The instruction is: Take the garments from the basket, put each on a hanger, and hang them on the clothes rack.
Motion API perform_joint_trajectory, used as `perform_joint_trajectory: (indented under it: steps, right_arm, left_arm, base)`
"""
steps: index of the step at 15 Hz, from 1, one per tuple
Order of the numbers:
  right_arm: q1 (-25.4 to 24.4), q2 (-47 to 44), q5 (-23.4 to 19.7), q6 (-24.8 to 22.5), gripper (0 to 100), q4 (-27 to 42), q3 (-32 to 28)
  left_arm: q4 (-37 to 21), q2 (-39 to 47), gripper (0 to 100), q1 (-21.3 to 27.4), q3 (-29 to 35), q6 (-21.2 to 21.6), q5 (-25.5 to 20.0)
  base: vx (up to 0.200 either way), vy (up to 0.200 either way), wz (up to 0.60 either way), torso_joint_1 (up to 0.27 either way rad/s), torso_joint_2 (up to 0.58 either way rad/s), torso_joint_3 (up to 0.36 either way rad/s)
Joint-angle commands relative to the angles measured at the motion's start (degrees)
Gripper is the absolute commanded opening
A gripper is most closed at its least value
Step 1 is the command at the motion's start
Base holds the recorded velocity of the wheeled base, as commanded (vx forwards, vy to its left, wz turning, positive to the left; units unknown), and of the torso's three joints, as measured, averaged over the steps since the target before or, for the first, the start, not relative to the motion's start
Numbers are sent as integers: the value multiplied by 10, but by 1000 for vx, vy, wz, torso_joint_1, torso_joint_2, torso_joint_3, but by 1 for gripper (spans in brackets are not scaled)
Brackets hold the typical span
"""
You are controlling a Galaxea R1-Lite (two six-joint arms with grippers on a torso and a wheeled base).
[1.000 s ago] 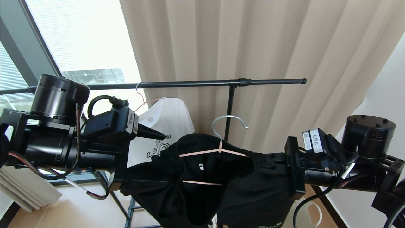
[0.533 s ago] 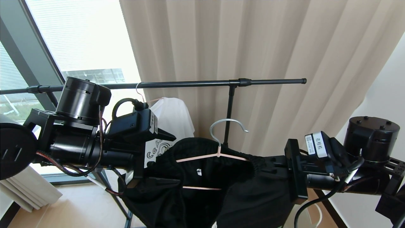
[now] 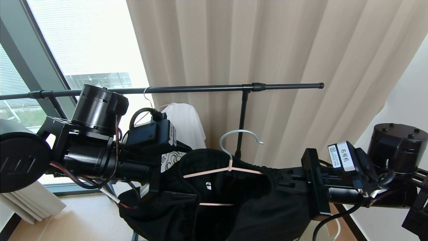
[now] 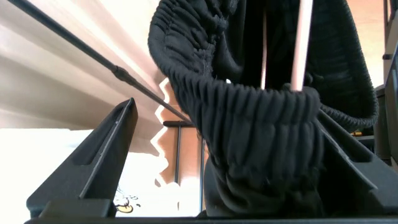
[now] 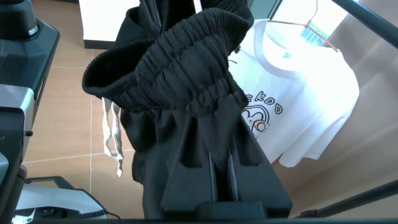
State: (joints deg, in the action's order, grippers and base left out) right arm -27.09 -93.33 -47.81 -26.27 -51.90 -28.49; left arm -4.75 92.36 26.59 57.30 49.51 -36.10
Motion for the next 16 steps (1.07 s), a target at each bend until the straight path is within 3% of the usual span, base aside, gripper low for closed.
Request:
perform_joint_trajectory:
  steps: [1, 10, 11, 16]
  right_arm:
    - [-1, 4, -1, 0, 0, 0, 0]
    - [-7, 10, -1, 0, 0, -1, 3]
    - [-7, 10, -1, 0, 0, -1, 3]
    - [-11, 5, 0, 3, 0, -1, 0]
  left_arm:
    - [0, 1, 100, 6, -1, 0, 0]
    - [0, 0, 100, 13, -11, 3, 0]
    - [0, -1, 0, 14, -16, 4, 0]
    - [0, -9, 0, 14, -17, 4, -2]
  base:
    - [0, 0, 0, 0, 0, 0]
    - [0, 0, 0, 0, 0, 0]
    - [0, 0, 0, 0, 0, 0]
    - [0, 0, 0, 0, 0, 0]
